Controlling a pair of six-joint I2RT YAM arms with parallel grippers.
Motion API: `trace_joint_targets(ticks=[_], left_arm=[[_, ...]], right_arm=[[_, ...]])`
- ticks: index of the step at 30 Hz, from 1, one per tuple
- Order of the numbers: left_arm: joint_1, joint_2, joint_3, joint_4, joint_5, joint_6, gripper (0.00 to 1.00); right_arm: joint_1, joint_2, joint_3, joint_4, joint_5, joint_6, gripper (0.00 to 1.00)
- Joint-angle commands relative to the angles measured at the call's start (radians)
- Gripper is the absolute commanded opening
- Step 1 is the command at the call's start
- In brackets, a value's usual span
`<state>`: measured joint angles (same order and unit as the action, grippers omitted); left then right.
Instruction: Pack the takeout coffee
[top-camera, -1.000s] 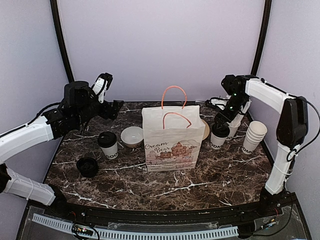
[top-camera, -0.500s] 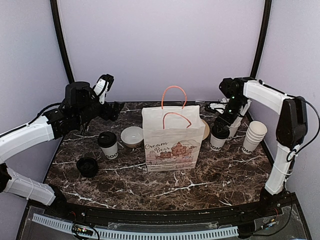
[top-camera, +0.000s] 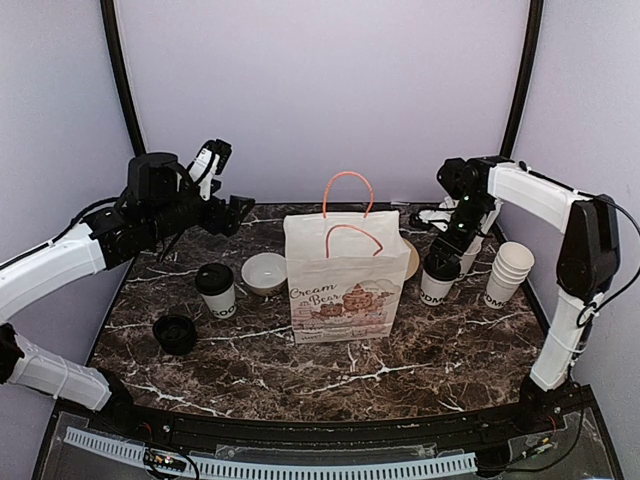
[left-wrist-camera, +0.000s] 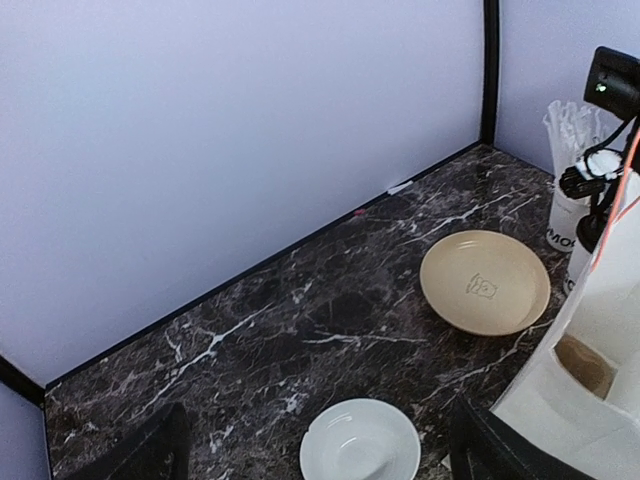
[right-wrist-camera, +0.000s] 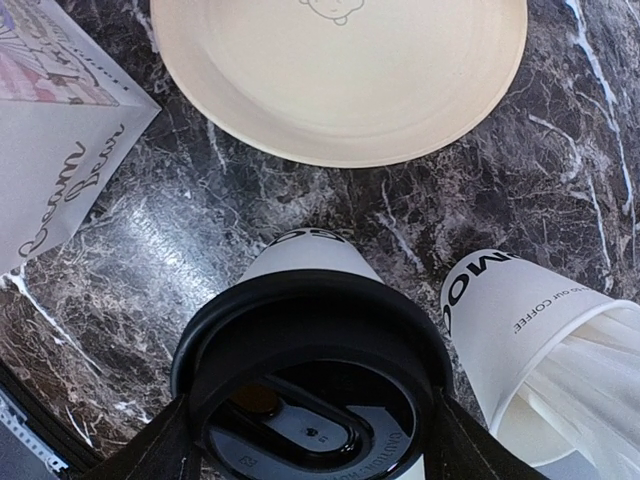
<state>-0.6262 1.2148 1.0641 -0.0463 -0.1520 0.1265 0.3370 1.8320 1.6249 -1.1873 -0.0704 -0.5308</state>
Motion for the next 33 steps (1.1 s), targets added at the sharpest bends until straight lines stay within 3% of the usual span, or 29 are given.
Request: trace_joint_targets(ticks=[1,11,16,23,28,30,33], left_arm=[[0.003,-0.005,0.105,-0.017,0.222,-0.021,0.90],[-0.017,0.203,0.355,0.003,0.667,-0.078,0.81],[-0.075,0.332,0.489,-0.031,0.684,-0.019,0.82],[-0.123,0.541,0.733,-0.190,0.565,0.057,0.79],[-0.124,0.586,0.768,-0.201,0.516,0.064,0.52],[-0.124,0.587,0.773,-0.202,0.548,0.063,0.37],[-0.127,0.581,0.778,-0.219,0.594,0.056,0.07]], right_arm=[[0.008,-0.092,0.038,-0.039,-0.067,-0.007,0.70],[0.003,-0.321,0.156,-0.065,-0.314,-0.023,0.64],[-0.003,-0.376,0.279,-0.053,-0.363,-0.025,0.64],[-0.003,-0.418,0.353,-0.023,-0.452,-0.046,0.65],[0.011,-0.468,0.364,-0.013,-0.565,-0.068,0.66],[0.030,-0.479,0.344,-0.013,-0.596,-0.070,0.65],[0.083,-0.487,0.326,-0.019,-0.598,-0.072,0.65]])
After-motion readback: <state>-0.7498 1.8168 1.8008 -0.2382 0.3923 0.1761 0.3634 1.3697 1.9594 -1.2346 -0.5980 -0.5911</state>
